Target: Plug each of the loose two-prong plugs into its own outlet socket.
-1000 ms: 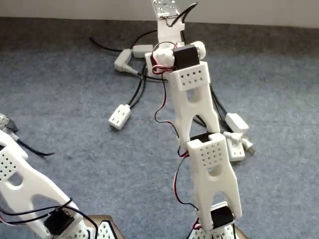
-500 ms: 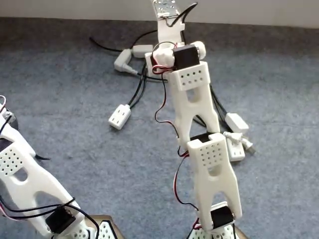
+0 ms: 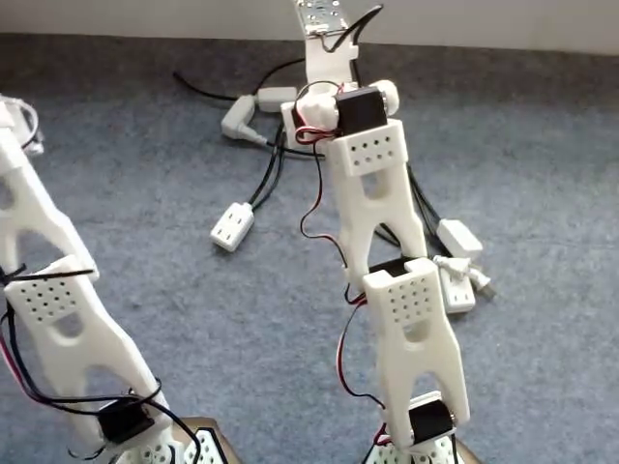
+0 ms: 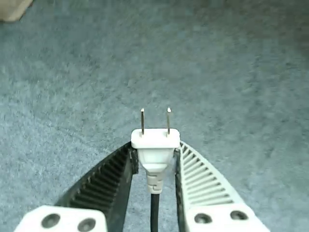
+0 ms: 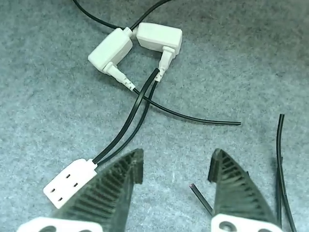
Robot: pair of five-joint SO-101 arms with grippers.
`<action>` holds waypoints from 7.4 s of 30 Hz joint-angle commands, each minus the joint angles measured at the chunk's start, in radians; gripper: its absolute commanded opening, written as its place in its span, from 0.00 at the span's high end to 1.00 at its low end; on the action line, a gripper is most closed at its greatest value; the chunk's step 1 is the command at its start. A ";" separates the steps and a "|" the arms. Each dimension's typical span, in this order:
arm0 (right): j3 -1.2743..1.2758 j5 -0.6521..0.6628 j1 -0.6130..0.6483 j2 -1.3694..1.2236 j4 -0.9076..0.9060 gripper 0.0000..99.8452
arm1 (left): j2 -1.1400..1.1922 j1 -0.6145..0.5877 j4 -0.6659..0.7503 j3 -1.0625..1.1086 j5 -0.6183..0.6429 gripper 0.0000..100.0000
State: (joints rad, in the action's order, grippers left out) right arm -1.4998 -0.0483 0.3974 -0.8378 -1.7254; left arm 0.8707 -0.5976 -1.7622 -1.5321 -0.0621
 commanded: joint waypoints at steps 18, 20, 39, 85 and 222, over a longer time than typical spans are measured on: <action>0.113 0.012 -0.005 0.280 -0.042 0.78 | -1.293 0.406 0.107 1.078 0.140 0.99; 0.153 0.012 -0.005 0.331 -0.042 0.78 | -1.389 0.450 0.173 1.207 0.140 0.99; 0.763 0.167 0.047 1.167 -0.039 0.78 | -2.069 0.947 1.002 2.255 0.397 0.99; 0.776 0.206 -0.081 0.737 0.150 0.98 | -2.536 1.015 1.501 2.756 0.453 0.99; 2.404 -0.176 -0.404 1.086 0.796 0.98 | -0.691 0.639 0.393 1.575 -0.436 0.99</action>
State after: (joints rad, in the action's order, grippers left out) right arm 0.9060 -0.2156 -0.0015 0.2240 -0.9413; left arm 0.1864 0.0192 -1.3786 0.0453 -0.4994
